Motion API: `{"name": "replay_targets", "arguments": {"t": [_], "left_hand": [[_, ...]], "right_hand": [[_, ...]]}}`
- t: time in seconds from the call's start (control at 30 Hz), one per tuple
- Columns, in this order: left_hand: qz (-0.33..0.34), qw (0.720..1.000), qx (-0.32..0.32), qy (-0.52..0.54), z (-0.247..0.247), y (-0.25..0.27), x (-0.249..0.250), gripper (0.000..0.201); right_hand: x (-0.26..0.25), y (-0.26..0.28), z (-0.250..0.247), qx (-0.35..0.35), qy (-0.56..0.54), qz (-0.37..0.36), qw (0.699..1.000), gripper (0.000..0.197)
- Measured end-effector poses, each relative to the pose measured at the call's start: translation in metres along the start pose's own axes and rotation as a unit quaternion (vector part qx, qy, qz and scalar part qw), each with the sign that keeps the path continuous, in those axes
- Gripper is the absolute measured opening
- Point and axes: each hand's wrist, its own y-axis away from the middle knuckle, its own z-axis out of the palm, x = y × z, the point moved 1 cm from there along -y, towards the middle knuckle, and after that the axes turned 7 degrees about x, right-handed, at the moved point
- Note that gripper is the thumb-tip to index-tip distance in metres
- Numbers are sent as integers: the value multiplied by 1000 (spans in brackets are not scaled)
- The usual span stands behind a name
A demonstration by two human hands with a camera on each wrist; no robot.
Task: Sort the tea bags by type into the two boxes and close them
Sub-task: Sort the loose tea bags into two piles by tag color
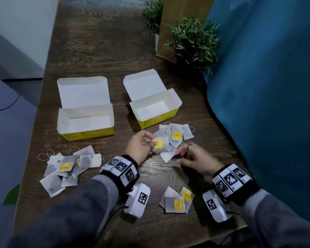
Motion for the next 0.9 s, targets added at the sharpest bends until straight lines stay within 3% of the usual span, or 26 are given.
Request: {"name": "replay_targets", "arguments": {"t": [0.07, 0.13, 0.2, 0.27, 0.33, 0.4, 0.47, 0.53, 0.6, 0.7, 0.77, 0.9], "left_hand": [[-18, 1000, -5, -20, 12, -6, -6, 24], [5, 994, 5, -105, 17, -4, -10, 22], [77, 978, 23, -190, 15, 10, -10, 23], [162, 960, -28, -225, 14, 35, -4, 24], [198, 925, -136, -295, 19, 60, -6, 41], [210, 861, -215, -410, 28, 76, -19, 63], [207, 809, -253, -488, 40, 88, -33, 73], [192, 788, -269, -519, 50, 99, -40, 74], [168, 790, -268, -525, 54, 106, -39, 66], [124, 813, -272, -499, 50, 109, -37, 50], [110, 828, -262, -484, 40, 106, -38, 37], [85, 900, -236, -356, 13, 99, -48, 23]], "right_hand": [[10, 16, 4, -112, 14, 2, 994, 21], [18, 28, 8, -189, 34, -15, 981, 30], [23, 37, 11, -221, 42, -13, 974, 42], [27, 42, 14, -219, 66, -35, 973, 54], [29, 47, 18, -209, 119, -73, 968, 59], [29, 50, 23, -192, 164, -106, 962, 53], [29, 50, 24, -184, 178, -102, 961, 41], [27, 49, 24, -190, 166, -97, 963, 28], [25, 45, 20, -193, 128, -89, 969, 21], [23, 38, 9, -172, 82, -27, 981, 35], [20, 33, 2, -128, -24, 25, 991, 34], [-2, 27, -9, -59, -250, 45, 965, 25]]}}
